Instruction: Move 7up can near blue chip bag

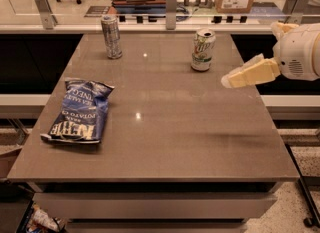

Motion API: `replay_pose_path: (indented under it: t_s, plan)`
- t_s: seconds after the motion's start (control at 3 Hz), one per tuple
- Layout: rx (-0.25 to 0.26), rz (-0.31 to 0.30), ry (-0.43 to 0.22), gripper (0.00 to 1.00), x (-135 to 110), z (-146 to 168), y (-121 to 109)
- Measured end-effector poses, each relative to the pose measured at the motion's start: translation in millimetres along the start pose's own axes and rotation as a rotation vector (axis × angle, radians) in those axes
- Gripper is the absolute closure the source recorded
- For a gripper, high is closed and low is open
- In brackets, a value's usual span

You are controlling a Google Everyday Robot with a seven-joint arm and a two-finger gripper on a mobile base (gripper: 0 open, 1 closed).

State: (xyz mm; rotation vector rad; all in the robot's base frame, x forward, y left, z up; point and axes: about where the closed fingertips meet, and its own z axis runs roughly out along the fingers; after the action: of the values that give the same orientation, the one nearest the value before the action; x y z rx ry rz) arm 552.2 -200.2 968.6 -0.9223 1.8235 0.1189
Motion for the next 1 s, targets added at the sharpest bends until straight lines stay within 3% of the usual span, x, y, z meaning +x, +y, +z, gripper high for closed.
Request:
replay_pose_path:
  t_s: [0.67, 1.0]
  plan:
    - [-0.021, 0.105, -0.202, 0.00, -3, 45, -14]
    - [-0.035, 0.154, -0.266, 0.00, 0, 68, -23]
